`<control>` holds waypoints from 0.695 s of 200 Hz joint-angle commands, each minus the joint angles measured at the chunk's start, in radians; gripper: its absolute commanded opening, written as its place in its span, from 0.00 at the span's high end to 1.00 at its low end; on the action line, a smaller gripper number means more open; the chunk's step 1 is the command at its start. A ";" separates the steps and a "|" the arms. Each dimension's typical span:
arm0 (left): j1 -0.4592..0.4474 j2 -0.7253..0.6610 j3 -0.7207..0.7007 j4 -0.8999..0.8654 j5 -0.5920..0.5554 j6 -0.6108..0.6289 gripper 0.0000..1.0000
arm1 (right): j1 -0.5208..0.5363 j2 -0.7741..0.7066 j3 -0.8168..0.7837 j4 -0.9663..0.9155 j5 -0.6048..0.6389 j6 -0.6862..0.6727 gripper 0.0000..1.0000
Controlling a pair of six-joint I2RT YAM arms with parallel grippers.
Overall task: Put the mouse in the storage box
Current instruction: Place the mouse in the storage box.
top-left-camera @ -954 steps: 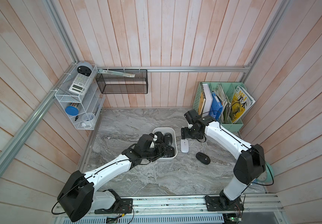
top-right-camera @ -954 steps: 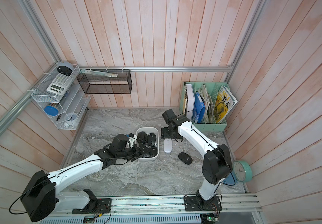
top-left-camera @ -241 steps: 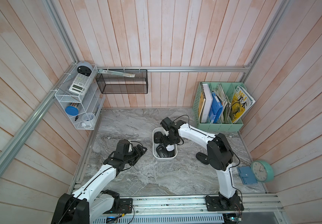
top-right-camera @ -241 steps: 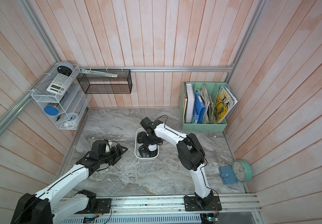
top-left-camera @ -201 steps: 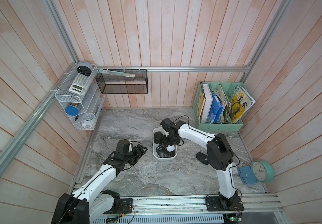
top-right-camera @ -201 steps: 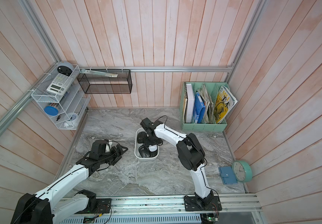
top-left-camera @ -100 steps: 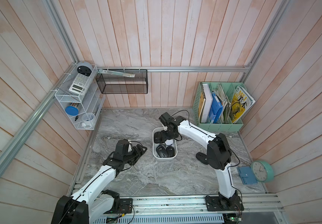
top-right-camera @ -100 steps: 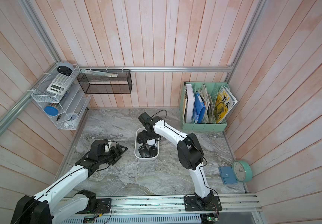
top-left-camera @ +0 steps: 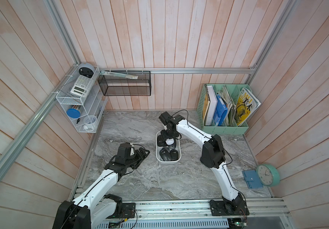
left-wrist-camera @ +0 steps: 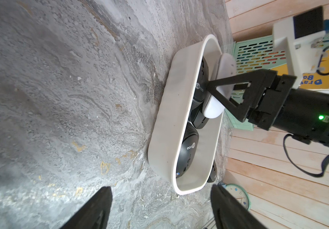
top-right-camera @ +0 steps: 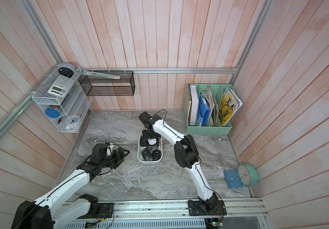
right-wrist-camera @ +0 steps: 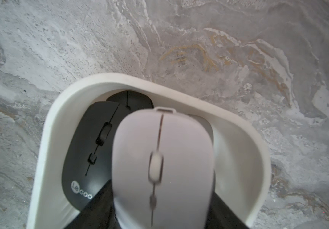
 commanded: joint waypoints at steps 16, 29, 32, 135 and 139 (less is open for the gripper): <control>0.007 0.001 -0.009 0.027 0.023 0.009 0.16 | -0.003 0.020 0.030 -0.064 0.016 0.001 0.29; 0.008 -0.001 -0.008 0.025 0.027 0.009 0.16 | -0.001 0.011 0.023 -0.066 0.018 0.000 0.29; 0.008 -0.001 -0.008 0.025 0.027 0.009 0.16 | -0.002 0.008 0.019 -0.065 0.018 0.000 0.29; 0.008 -0.029 -0.005 0.038 0.042 -0.018 0.16 | 0.006 -0.328 -0.298 0.024 0.045 0.037 0.21; 0.008 -0.027 -0.002 0.037 0.044 -0.017 0.16 | 0.004 -0.344 -0.315 0.026 0.047 0.040 0.21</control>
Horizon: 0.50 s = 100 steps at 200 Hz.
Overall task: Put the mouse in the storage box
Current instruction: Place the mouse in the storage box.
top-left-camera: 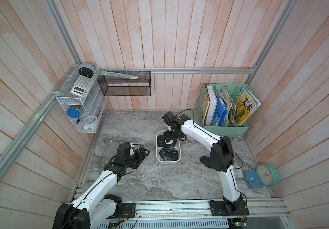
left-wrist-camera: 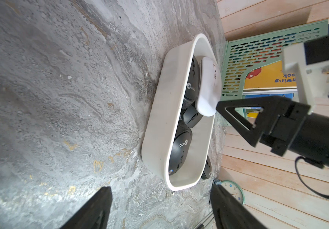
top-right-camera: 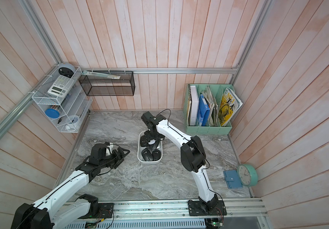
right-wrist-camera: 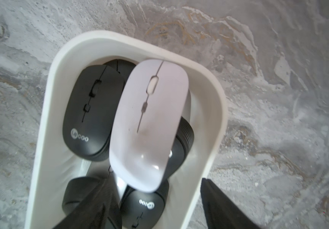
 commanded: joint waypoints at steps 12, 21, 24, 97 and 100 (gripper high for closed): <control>0.004 0.004 0.006 0.025 0.031 -0.004 0.16 | -0.010 -0.155 -0.146 0.022 0.032 0.039 0.21; 0.003 0.002 0.010 0.026 0.040 -0.004 0.16 | -0.027 -0.192 -0.206 0.025 0.048 0.050 0.19; 0.003 0.000 0.010 0.026 0.043 -0.004 0.16 | -0.035 -0.207 -0.234 0.028 0.050 0.054 0.18; -0.303 0.076 0.046 0.196 0.003 -0.033 0.16 | -0.376 -0.504 -0.805 0.121 -0.090 0.183 0.06; -0.315 0.085 0.046 0.208 -0.001 -0.037 0.16 | -0.383 -0.511 -0.819 0.133 -0.096 0.188 0.06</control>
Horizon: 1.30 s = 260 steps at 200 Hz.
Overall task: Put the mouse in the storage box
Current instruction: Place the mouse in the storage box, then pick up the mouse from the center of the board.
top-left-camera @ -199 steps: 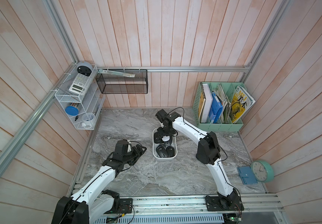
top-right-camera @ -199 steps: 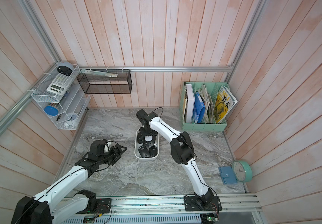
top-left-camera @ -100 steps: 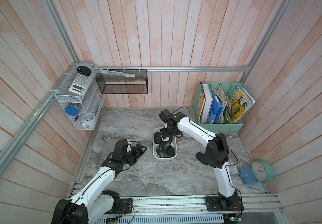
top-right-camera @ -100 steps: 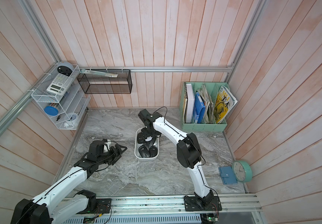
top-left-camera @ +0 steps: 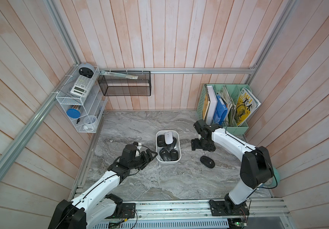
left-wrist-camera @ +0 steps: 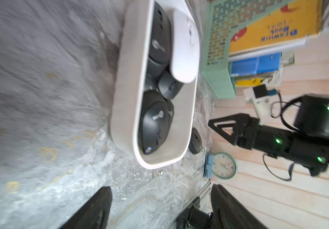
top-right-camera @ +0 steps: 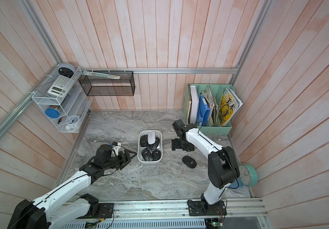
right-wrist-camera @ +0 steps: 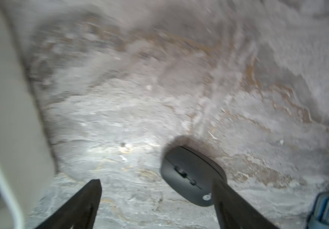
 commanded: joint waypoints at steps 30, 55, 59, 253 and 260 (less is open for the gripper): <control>-0.131 0.123 0.045 0.181 -0.011 -0.043 0.16 | -0.132 -0.110 -0.212 0.210 -0.253 0.076 0.06; -0.130 0.126 0.053 0.155 -0.002 -0.020 0.16 | -0.148 -0.089 -0.219 0.222 -0.279 0.036 0.06; -0.131 0.124 0.055 0.153 -0.001 -0.019 0.16 | -0.149 -0.082 -0.220 0.220 -0.275 0.032 0.06; -0.132 0.155 0.072 0.127 0.000 -0.006 0.16 | -0.086 -0.161 -0.342 0.168 -0.249 0.041 0.06; -0.132 0.157 0.075 0.127 0.002 -0.006 0.16 | -0.079 -0.143 -0.336 0.163 -0.245 0.037 0.06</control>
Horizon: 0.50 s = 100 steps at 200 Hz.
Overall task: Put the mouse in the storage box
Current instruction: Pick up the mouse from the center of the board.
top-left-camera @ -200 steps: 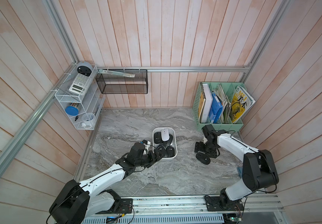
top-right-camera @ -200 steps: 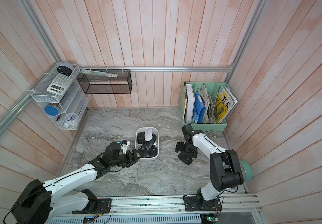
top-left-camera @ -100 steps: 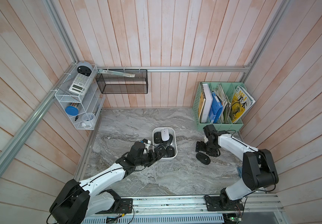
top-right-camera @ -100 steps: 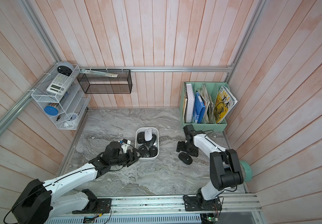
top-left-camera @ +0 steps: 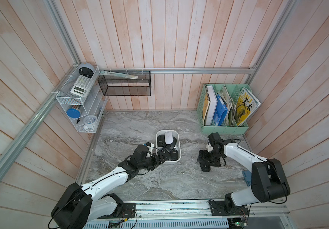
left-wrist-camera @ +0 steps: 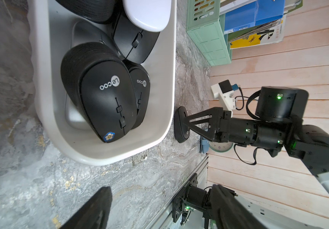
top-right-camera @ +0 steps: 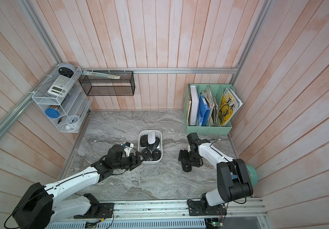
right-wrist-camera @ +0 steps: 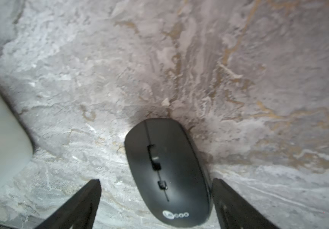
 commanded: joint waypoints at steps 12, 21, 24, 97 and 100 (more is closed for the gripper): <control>-0.004 0.015 0.037 0.001 0.003 0.023 0.16 | 0.044 0.070 0.045 -0.079 0.077 0.019 0.07; -0.004 0.006 0.036 -0.006 -0.002 0.026 0.16 | 0.054 0.090 0.063 -0.110 0.115 0.021 0.07; -0.004 0.003 0.036 -0.010 -0.004 0.027 0.16 | 0.057 0.096 0.067 -0.117 0.124 0.023 0.07; -0.004 0.025 0.017 -0.010 0.000 0.012 0.16 | 0.124 0.178 0.067 -0.101 0.137 0.032 0.25; -0.004 0.032 0.018 -0.010 0.004 0.012 0.16 | 0.125 0.179 0.066 -0.097 0.137 0.031 0.27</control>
